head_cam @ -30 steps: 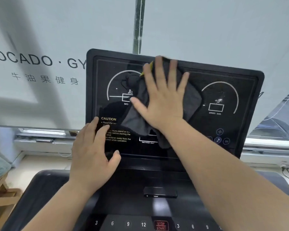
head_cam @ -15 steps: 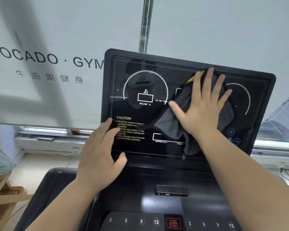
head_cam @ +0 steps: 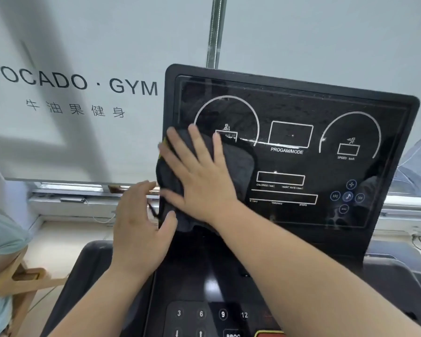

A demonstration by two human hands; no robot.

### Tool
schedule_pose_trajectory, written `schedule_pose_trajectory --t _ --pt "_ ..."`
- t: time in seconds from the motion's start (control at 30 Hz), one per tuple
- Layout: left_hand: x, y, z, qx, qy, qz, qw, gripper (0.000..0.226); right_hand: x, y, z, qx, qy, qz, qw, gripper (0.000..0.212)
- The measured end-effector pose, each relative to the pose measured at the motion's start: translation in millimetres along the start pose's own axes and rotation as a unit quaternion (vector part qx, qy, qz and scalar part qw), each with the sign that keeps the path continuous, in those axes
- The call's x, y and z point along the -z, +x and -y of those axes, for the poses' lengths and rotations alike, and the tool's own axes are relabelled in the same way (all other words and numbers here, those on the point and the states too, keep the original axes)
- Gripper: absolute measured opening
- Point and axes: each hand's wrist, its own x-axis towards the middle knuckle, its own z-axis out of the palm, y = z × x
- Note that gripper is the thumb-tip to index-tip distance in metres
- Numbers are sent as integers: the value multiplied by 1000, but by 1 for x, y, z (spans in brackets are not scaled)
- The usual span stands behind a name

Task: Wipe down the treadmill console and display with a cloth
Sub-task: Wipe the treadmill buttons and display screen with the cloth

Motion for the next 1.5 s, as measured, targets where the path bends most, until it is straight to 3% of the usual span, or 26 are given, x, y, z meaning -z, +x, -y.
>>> schedule_pose_trajectory --t 0.2,0.27,0.37,0.47,0.57,0.77,0.97,1.03,1.1,1.17,1.23,1.33,1.43,1.5 --pt "-4 -21 11 45 4 62 997 54 -31 -71 12 46 -10 45 998 85" --pt "-3 -26 12 45 12 65 997 54 -27 -75 -1 -6 -21 36 999 91" --pt "-2 -29 12 53 17 72 996 56 -9 -62 -24 -152 -24 37 987 99" --pt "-3 -32 8 53 10 91 994 49 8 -47 -26 -193 0 38 980 98" --pt "-3 -35 2 64 -16 124 990 41 16 -50 -18 -157 -13 23 987 86" --pt "-12 -34 -12 31 -8 150 988 50 20 -61 -24 -129 58 -55 988 41" --pt "-9 -30 -42 69 -73 163 982 30 52 -76 -32 -125 134 -104 978 30" --pt "-5 -29 -58 133 -178 166 961 13 67 -78 -29 -190 185 -89 960 41" --pt "0 -26 -73 225 -284 168 917 21 78 -82 -23 -227 218 -61 947 44" --pt "4 -21 -82 291 -365 191 863 33 87 -89 -17 -212 254 -40 943 40" --pt "8 -20 -89 288 -406 227 838 32 93 -96 -9 -175 280 -15 944 38" --pt "10 -22 -97 258 -407 217 849 29 96 -106 -4 -134 324 38 936 36" --pt "10 -21 -96 270 -371 192 868 22 100 -114 -15 -213 421 -10 882 28" --pt "13 -17 -95 240 -321 209 892 23 98 -116 -30 -252 451 -40 855 10"
